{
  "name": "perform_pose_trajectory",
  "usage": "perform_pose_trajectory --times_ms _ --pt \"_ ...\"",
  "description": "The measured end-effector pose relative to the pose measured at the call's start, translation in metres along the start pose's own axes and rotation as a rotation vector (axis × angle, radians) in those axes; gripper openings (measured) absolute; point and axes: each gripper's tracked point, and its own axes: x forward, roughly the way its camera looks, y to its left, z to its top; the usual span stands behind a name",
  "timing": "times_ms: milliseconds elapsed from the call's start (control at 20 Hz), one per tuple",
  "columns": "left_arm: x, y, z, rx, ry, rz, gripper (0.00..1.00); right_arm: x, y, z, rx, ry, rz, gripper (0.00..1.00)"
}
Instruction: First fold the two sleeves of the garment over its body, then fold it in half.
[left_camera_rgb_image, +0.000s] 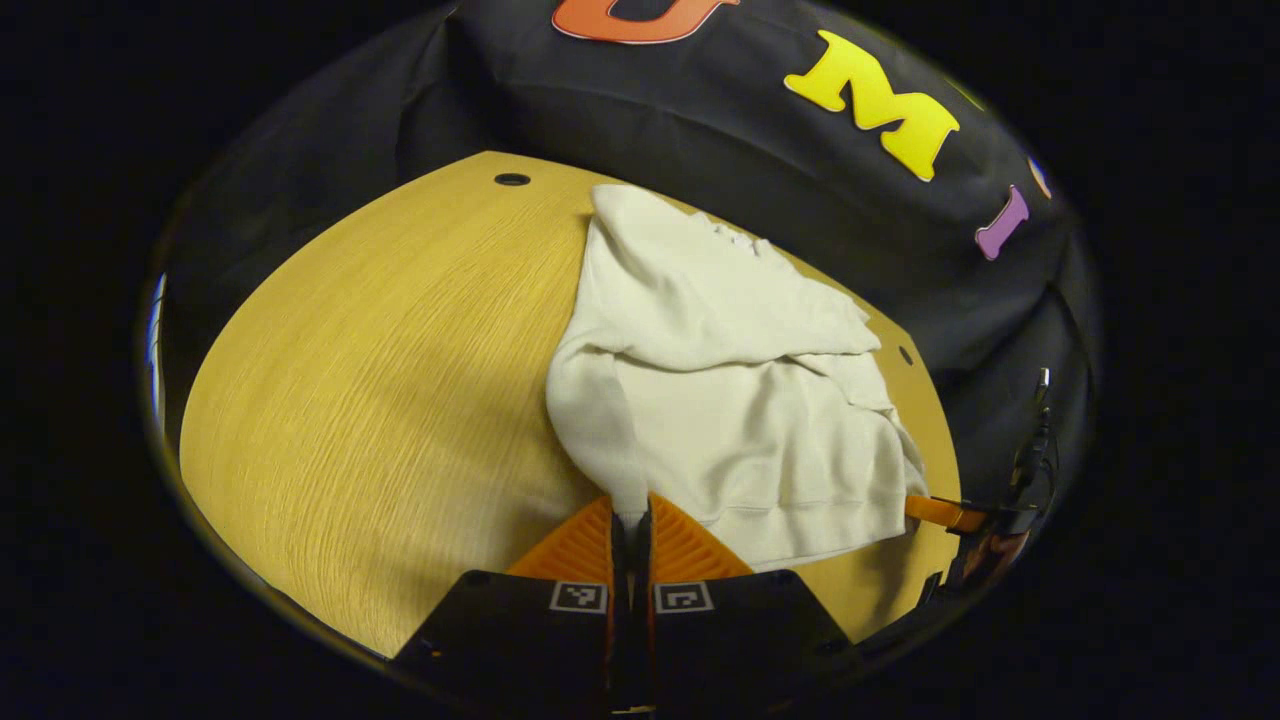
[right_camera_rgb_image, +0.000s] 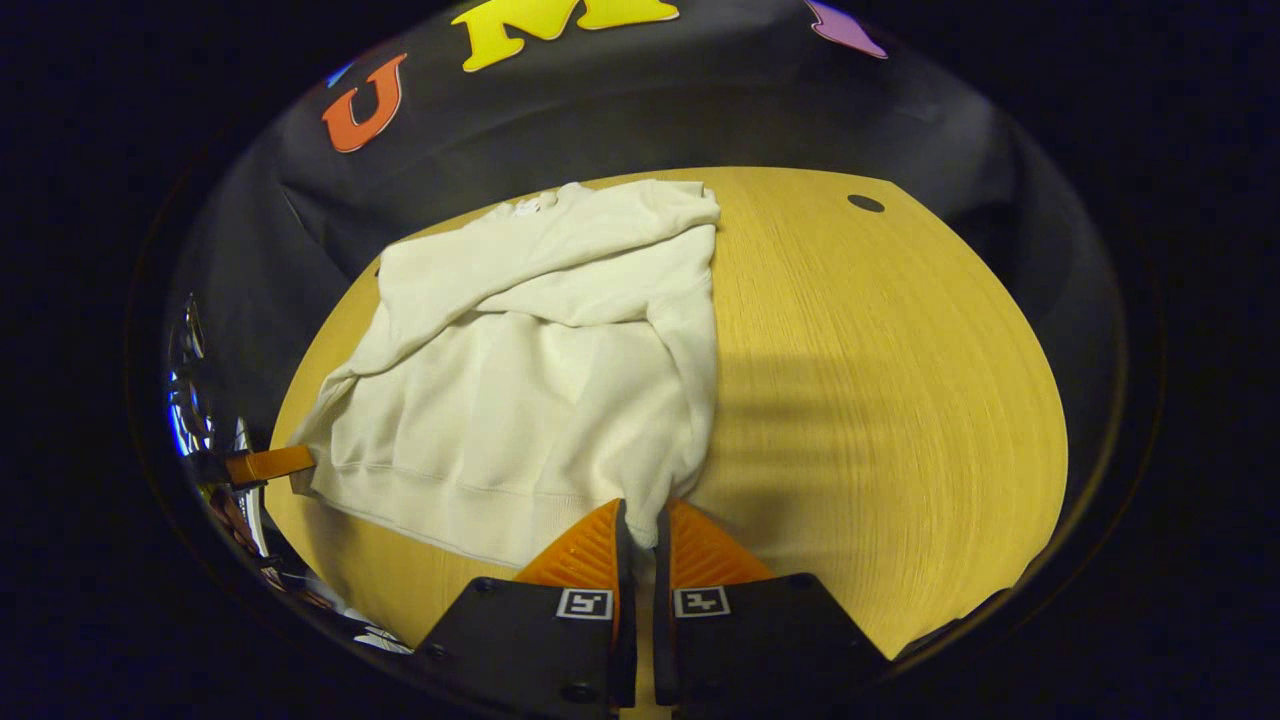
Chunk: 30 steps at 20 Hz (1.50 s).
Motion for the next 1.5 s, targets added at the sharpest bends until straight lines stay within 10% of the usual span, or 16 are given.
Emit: perform_pose_trajectory --times_ms 800,1100,1500 --pt "-0.006 -0.062 0.238 -0.004 -0.281 -0.135 0.03 -0.057 0.043 0.257 0.148 -0.243 0.207 0.08" --pt "0.058 -0.062 0.332 -0.011 -0.346 -0.139 0.03 0.010 0.047 0.355 0.090 -0.286 0.178 0.07" --pt "0.206 -0.040 0.338 0.014 -0.336 -0.134 0.03 0.158 0.009 0.353 0.113 -0.253 0.118 0.07"
